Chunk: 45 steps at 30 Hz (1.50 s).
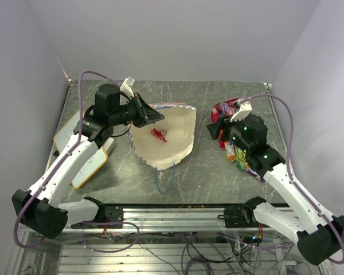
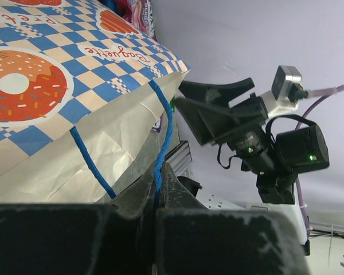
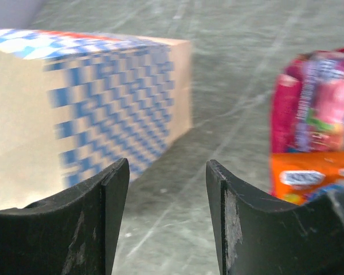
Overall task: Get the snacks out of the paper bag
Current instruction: Place the snack at the center of the board, then take out the snack from the paper bag.
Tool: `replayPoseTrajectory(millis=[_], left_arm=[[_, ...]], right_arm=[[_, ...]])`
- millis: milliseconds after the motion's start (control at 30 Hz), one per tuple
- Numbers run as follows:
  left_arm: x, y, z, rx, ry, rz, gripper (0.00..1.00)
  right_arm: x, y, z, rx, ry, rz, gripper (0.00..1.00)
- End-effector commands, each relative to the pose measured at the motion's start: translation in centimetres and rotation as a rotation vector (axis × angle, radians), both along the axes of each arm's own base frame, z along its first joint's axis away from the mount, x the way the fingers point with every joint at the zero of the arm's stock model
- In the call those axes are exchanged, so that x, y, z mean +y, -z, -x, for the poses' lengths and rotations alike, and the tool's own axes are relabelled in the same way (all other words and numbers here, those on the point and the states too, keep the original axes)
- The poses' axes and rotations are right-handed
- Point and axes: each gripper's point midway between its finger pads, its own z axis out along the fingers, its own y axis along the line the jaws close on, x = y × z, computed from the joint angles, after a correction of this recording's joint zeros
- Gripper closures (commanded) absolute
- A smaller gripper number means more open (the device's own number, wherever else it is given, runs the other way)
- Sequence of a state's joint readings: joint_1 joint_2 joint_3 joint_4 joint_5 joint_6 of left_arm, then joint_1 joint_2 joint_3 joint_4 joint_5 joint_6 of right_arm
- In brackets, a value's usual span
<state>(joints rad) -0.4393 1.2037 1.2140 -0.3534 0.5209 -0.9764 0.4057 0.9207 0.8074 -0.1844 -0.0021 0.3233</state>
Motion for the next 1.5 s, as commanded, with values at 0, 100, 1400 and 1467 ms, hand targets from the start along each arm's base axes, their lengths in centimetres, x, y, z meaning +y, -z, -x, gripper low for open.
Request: replayPoseTrajectory(millis=[0, 100, 1400, 1467], left_arm=[[0.4, -0.7, 0.6, -0.024, 0.001, 0.005, 0.93], [0.6, -0.5, 0.7, -0.029, 0.008, -0.023, 0.93], [0.1, -4.3, 1.1, -0.069, 0.025, 0.066, 0.93], [0.0, -4.3, 1.2, -0.065, 0.025, 0.079, 0.93]], right_arm=[[5.6, -4.0, 2.8, -0.133, -0.215, -0.070, 0.44], [8.9, -5.7, 5.1, -0.206, -0.337, -0.077, 0.44], [23.2, 13.2, -3.0, -0.246, -0.352, 0.746, 0.34], [23.2, 14.0, -4.0, -0.232, -0.349, 0.745, 0.33]])
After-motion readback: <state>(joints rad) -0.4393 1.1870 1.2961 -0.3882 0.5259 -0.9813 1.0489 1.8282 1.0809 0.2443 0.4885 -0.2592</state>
